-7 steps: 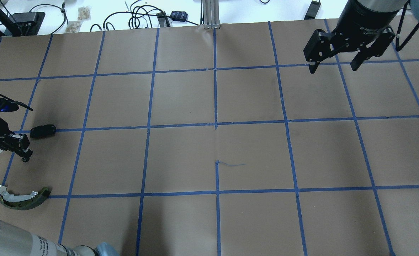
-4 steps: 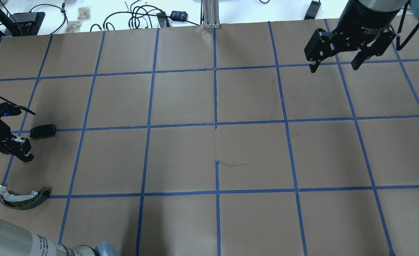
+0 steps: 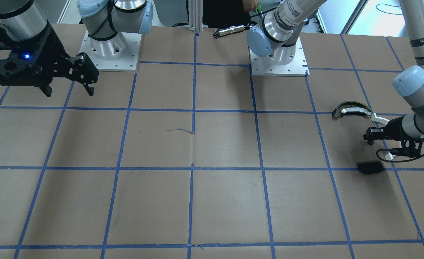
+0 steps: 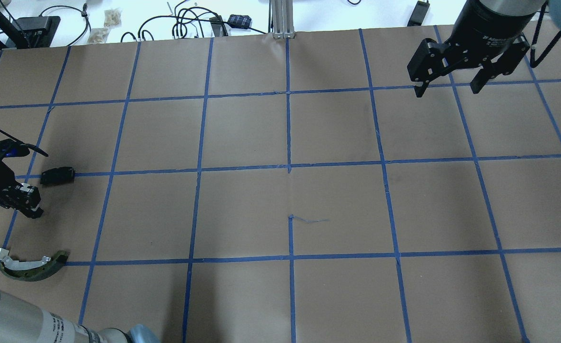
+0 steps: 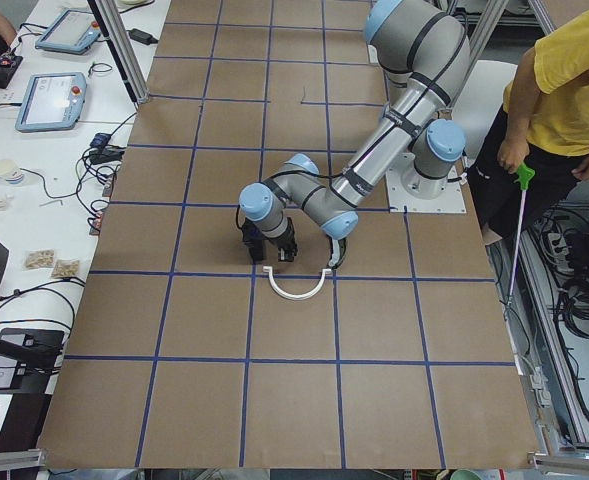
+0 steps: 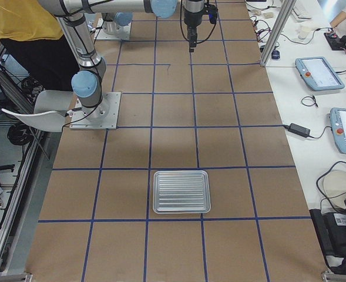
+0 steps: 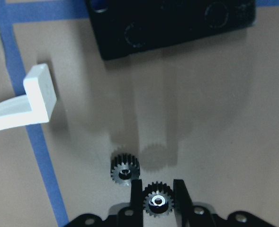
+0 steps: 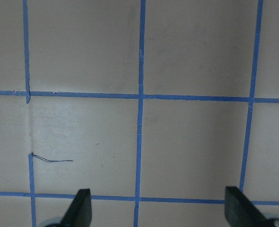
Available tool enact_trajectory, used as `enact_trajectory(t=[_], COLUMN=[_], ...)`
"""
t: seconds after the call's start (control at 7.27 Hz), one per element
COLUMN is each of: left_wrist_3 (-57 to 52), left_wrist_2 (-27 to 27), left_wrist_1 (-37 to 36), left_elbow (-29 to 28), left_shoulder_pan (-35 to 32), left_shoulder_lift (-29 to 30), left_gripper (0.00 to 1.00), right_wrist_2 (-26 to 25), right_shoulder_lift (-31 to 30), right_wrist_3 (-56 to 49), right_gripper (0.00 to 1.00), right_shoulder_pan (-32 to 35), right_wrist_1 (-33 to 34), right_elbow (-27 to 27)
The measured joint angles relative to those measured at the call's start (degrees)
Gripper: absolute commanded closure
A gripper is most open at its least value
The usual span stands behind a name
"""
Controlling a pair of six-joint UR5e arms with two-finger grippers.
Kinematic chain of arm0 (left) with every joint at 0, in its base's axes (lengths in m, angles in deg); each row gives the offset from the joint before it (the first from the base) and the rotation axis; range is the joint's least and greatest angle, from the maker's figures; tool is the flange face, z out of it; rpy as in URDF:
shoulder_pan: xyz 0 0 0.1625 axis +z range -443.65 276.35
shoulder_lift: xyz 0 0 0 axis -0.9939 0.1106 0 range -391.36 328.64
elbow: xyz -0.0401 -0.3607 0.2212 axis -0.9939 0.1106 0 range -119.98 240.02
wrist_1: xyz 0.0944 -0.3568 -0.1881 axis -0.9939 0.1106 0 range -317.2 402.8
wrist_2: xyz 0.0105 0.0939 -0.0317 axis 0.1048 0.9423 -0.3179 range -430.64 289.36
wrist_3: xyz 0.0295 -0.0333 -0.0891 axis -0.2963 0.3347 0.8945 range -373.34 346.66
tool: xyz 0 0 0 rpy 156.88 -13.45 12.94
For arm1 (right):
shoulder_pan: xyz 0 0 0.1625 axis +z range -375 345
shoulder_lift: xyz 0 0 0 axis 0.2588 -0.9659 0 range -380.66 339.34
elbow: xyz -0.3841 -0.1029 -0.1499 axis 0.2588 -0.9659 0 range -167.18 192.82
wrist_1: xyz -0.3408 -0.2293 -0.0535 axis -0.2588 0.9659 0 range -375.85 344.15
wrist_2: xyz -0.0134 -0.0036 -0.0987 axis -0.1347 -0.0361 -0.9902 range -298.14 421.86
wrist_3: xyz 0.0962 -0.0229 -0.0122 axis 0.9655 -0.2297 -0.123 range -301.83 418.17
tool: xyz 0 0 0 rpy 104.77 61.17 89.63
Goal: Place bearing gear from tray to pile
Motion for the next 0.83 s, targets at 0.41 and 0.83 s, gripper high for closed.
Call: enact_trajectory(t=[0.41,0.83], left_wrist_3=[1.33,4.09], left_wrist_2=[-0.14,-0.39], left_wrist_1=[-0.12,1.39], left_elbow=[-0.05,-1.64], left_shoulder_pan=[-0.40,-4.90], left_shoulder_lift=[0.11,-2.31], left_gripper=[0.25,0.00], right_wrist_2=[0.01,0.02], right_shoulder_lift=[-0.05,-0.06], right_wrist_3=[-0.06,-0.05], right_gripper=[0.00,0.00], right_shoulder_pan=[-0.06,-0.05], right_wrist_1=[0.04,0.02], right_elbow=[0.08,0.12])
